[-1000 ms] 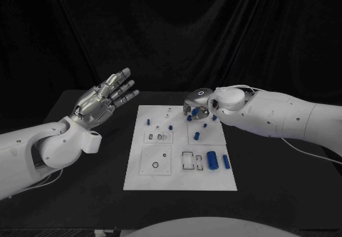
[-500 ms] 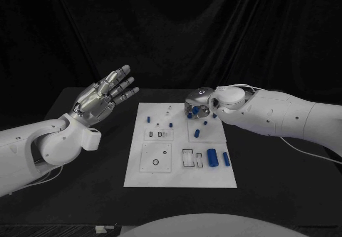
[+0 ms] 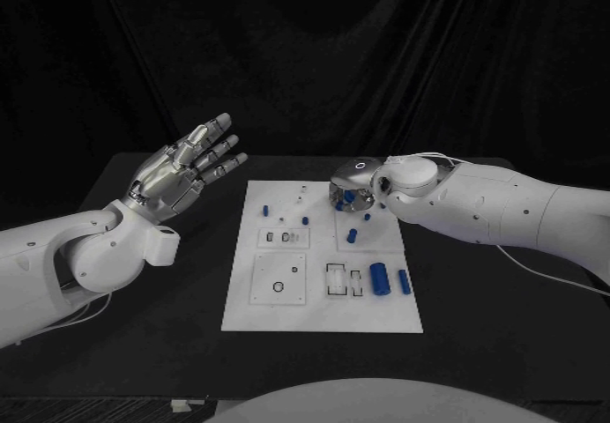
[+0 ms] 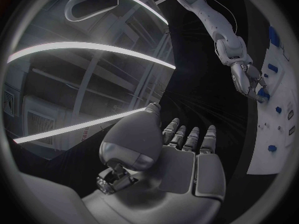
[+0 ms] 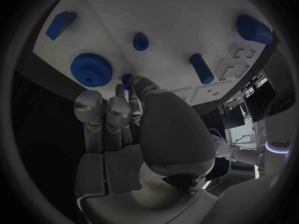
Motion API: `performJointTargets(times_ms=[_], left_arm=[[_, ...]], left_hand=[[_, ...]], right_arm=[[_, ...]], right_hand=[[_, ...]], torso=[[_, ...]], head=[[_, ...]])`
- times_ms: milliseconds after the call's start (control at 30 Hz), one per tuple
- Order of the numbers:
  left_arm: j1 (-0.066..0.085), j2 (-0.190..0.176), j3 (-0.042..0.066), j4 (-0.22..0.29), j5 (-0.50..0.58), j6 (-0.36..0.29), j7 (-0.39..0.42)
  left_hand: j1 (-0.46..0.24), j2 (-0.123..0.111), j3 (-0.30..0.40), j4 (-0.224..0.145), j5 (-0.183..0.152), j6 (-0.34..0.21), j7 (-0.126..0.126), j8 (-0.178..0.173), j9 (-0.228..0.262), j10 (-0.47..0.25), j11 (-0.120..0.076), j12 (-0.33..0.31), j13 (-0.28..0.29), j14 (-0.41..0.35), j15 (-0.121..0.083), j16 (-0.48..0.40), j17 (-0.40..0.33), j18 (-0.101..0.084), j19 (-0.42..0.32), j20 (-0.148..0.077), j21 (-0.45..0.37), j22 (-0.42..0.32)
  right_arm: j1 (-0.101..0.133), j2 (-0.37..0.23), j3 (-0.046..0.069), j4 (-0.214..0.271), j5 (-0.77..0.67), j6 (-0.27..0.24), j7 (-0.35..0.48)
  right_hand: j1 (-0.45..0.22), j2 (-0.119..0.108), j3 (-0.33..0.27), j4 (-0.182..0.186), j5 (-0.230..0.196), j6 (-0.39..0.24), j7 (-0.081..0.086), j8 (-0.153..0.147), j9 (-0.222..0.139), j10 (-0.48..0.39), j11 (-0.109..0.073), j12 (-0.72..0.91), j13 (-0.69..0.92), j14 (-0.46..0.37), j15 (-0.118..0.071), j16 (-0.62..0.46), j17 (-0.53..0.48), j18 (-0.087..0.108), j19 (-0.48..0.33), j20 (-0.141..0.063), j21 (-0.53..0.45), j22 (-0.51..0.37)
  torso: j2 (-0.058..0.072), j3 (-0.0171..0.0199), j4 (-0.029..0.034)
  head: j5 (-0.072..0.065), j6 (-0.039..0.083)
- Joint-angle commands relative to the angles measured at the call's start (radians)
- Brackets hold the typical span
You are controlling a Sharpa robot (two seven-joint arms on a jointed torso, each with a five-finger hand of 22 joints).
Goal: Assemble the parts on the task board
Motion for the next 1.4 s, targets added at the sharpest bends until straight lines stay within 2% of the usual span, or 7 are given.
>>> performJointTargets(times_ms=[33,367,667,867,1100,1267,1400], left_arm=[[-0.001,0.001,0.001,0.0,-0.001,0.014,0.058],[-0.002,-0.004,0.001,0.001,-0.001,0.013,0.054],[-0.002,-0.008,0.001,0.01,-0.001,-0.002,0.046],[-0.001,-0.011,0.001,0.032,-0.001,-0.017,0.042],[-0.001,-0.025,0.001,0.066,-0.001,-0.031,0.04],[-0.001,-0.03,0.001,0.077,-0.001,-0.034,0.04],[-0.001,-0.029,0.001,0.077,-0.001,-0.035,0.04]], left_hand=[[0.012,0.0,0.035,-0.016,0.017,0.006,0.001,0.015,0.014,0.004,0.007,0.007,-0.001,0.008,0.011,0.002,-0.002,0.038,0.01,0.001,0.007,0.002],[0.015,0.001,0.038,-0.018,0.022,0.006,0.002,0.015,0.014,0.005,0.008,0.007,-0.001,0.008,0.011,0.003,-0.002,0.038,0.01,0.002,0.007,0.002],[0.021,-0.001,0.043,-0.023,0.025,0.014,0.004,0.017,0.015,0.008,0.009,0.01,0.001,0.009,0.012,0.005,-0.001,0.038,0.012,0.004,0.009,0.003],[0.023,-0.002,0.044,-0.025,0.026,0.015,0.007,0.017,0.015,0.012,0.011,0.012,0.002,0.009,0.011,0.005,-0.001,0.038,0.011,0.004,0.008,0.002],[0.026,-0.004,0.047,-0.027,0.029,0.02,0.012,0.018,0.015,0.026,0.026,0.023,0.007,0.012,0.008,0.01,0.001,0.039,0.011,0.005,0.008,0.002],[0.026,-0.005,0.047,-0.028,0.029,0.02,0.013,0.018,0.015,0.025,0.026,0.023,0.007,0.012,0.008,0.01,0.001,0.039,0.011,0.005,0.007,0.002],[0.026,-0.005,0.047,-0.028,0.03,0.02,0.014,0.018,0.015,0.026,0.027,0.023,0.007,0.012,0.008,0.01,0.001,0.039,0.011,0.005,0.007,0.002]], right_arm=[[-0.003,0.001,0.001,-0.004,0.0,-0.077,0.037],[0.004,-0.016,0.001,0.016,0.041,-0.176,0.08],[0.069,-0.014,0.001,0.04,0.087,-0.158,0.063],[0.111,0.01,0.001,0.029,0.094,-0.143,0.048],[0.125,0.058,0.001,-0.029,0.095,-0.116,0.037],[0.125,0.086,0.001,-0.071,0.096,-0.101,0.035],[0.123,0.103,0.001,-0.094,0.107,-0.09,0.035]], right_hand=[[0.008,0.005,0.037,-0.012,0.014,0.027,0.005,0.027,0.032,0.039,-0.006,0.029,0.026,0.001,-0.008,0.018,0.019,-0.025,0.01,-0.011,0.033,0.031],[0.019,0.012,0.058,-0.037,0.009,0.082,0.018,0.06,0.083,0.129,-0.016,0.04,0.037,0.013,-0.016,0.029,0.041,-0.035,0.03,-0.021,0.069,0.087],[0.012,0.009,0.06,-0.035,0.0,0.078,0.023,0.055,0.088,0.13,-0.012,0.029,0.034,0.014,-0.014,0.029,0.043,-0.036,0.032,-0.02,0.073,0.093],[0.009,0.01,0.06,-0.034,-0.007,0.079,0.023,0.054,0.09,0.132,-0.012,0.025,0.033,0.016,-0.013,0.032,0.048,-0.037,0.034,-0.019,0.077,0.1],[0.006,0.009,0.063,-0.034,-0.016,0.074,0.023,0.048,0.093,0.131,-0.011,0.014,0.031,0.016,-0.013,0.032,0.05,-0.039,0.036,-0.019,0.081,0.108],[0.004,0.009,0.064,-0.033,-0.022,0.07,0.023,0.044,0.095,0.13,-0.01,0.008,0.029,0.016,-0.012,0.032,0.051,-0.039,0.037,-0.018,0.082,0.111],[0.004,0.009,0.065,-0.034,-0.025,0.068,0.024,0.042,0.095,0.13,-0.009,0.005,0.028,0.015,-0.011,0.032,0.051,-0.04,0.037,-0.017,0.084,0.115]], torso=[[0.0,0.0003,0.0001],[0.0,-0.0005,-0.0006],[-0.001,-0.0011,-0.0008],[-0.001,-0.002,0.0012],[0.006,-0.0025,0.0105],[0.029,-0.0045,0.0332],[0.038,-0.0047,0.0421]], head=[[0.001,-0.003],[0.008,-0.005],[0.015,-0.004],[0.023,0.009],[0.033,0.01],[0.015,0.027],[0.002,0.035]])
